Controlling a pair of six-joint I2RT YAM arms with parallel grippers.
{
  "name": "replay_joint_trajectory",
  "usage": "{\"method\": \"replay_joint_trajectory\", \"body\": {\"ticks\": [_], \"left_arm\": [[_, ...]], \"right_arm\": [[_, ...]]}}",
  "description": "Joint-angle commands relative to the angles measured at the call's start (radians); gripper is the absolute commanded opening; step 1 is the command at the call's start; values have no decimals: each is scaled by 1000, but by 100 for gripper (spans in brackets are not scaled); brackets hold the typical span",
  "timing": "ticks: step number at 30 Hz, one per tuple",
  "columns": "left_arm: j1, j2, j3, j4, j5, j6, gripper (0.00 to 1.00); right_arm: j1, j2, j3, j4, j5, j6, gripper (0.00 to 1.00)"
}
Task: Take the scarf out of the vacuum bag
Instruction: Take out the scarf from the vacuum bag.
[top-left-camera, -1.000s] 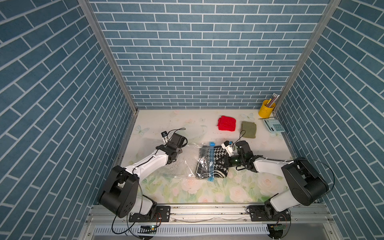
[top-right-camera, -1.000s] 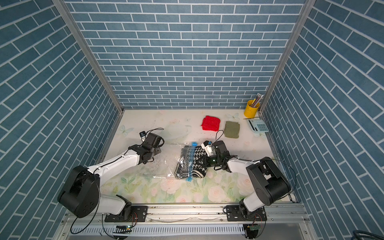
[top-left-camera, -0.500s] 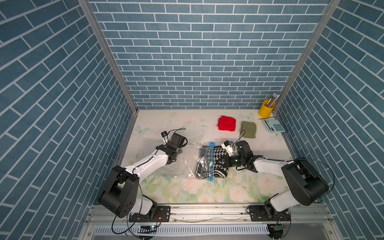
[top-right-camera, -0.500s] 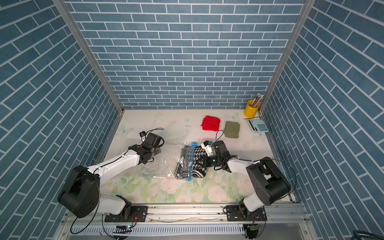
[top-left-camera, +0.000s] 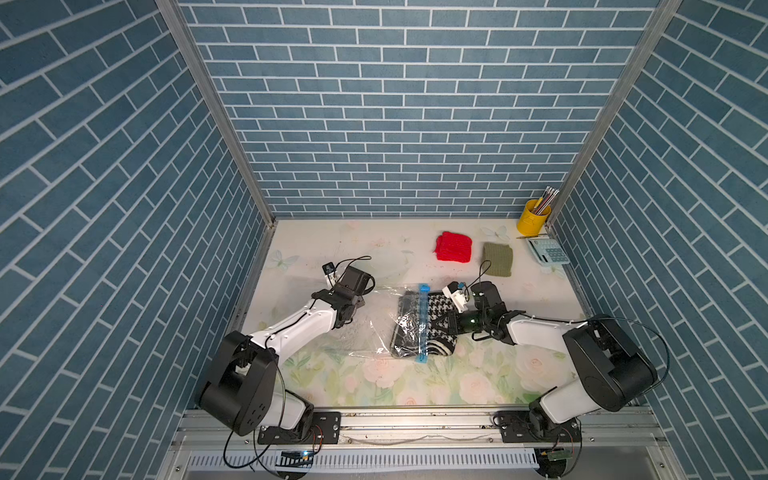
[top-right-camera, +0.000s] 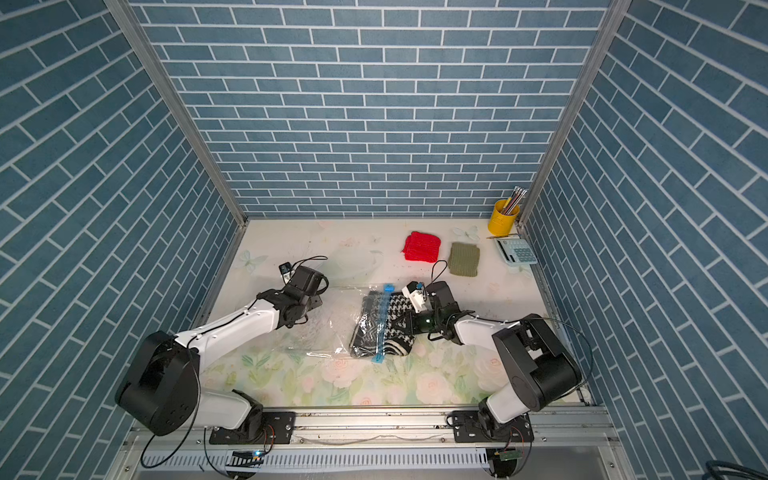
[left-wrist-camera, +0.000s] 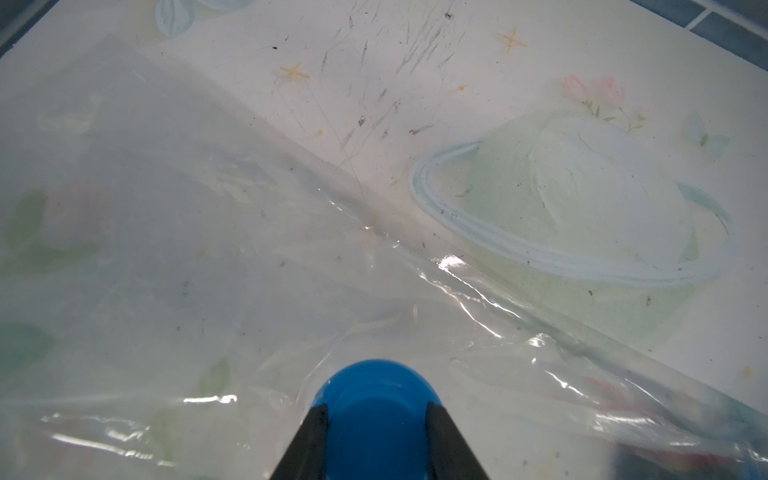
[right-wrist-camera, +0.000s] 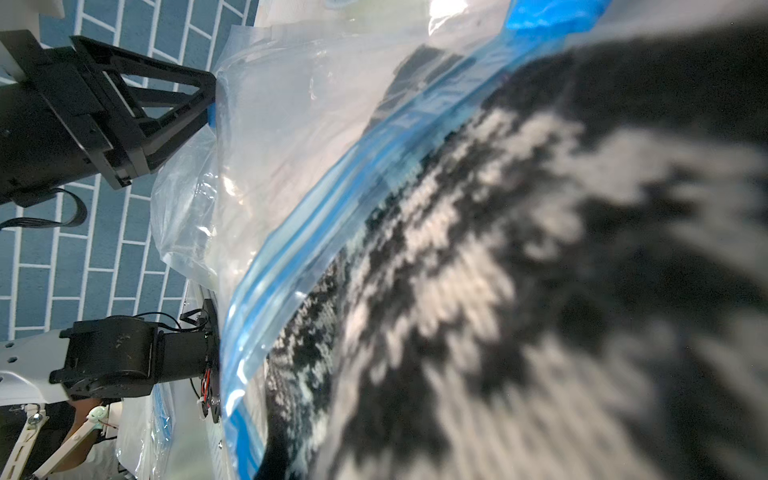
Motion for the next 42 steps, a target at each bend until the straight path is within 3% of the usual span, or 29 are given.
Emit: {"method": "replay_joint_trajectory", "body": {"ticks": [1, 12, 23, 42], "left_arm": [[11, -11, -9, 11, -42, -4, 26], [18, -3, 13, -7, -51, -2, 26], [23, -14, 2, -9, -52, -1, 26], [35, -34, 0, -18, -63, 8, 27]], "right_arm": [[-2, -17, -2, -10, -23, -36, 0], [-2, -66, -1, -32, -57, -16, 0], [-20, -82, 37, -149, 30, -38, 0], [-51, -90, 33, -204, 56, -63, 0]]}}
